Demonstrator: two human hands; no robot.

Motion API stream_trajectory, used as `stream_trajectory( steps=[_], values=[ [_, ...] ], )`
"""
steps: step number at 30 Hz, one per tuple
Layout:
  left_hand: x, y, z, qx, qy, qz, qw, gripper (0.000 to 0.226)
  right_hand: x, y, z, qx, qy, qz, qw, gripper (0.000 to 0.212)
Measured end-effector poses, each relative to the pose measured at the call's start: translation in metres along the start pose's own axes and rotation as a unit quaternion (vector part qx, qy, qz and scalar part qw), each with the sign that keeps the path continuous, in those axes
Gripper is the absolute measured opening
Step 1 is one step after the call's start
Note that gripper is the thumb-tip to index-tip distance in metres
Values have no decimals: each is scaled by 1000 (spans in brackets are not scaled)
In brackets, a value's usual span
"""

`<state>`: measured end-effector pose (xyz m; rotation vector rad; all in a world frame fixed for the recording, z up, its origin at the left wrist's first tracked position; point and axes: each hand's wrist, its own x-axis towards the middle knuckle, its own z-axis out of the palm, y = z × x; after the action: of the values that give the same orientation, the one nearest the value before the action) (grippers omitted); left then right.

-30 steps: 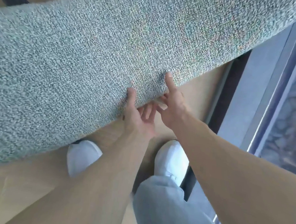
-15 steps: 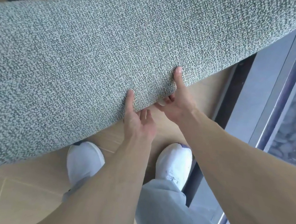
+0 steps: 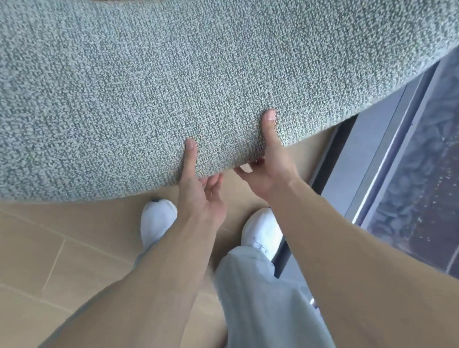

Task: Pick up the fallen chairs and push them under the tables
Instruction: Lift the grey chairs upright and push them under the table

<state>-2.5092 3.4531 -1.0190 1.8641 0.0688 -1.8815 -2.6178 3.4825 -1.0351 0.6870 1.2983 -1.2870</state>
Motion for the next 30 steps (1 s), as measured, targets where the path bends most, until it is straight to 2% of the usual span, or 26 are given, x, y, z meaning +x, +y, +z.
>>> stream_trajectory(
  steps=[3,7,10,16,21,27,30],
  values=[
    [-40,32,-4,1,23,-4,1000,59,-47,-2,27,-6,24,13,1000,67],
    [-98,75,-2,11,55,-13,998,64,-109,-10,61,-13,65,23,998,82],
    [-144,103,7,23,38,-12,999,50,-156,-25,87,-34,89,26,995,74],
    [-231,159,34,4,42,-11,999,44,-246,-63,141,-75,138,26,987,65],
    [-291,204,52,15,86,2,996,71,-305,-85,190,-81,190,17,978,78],
    [-334,265,74,-3,123,5,992,76,-348,-107,243,-116,224,21,968,84],
    [-348,293,94,6,109,4,994,81,-357,-130,268,-143,197,20,970,82]
  ],
)
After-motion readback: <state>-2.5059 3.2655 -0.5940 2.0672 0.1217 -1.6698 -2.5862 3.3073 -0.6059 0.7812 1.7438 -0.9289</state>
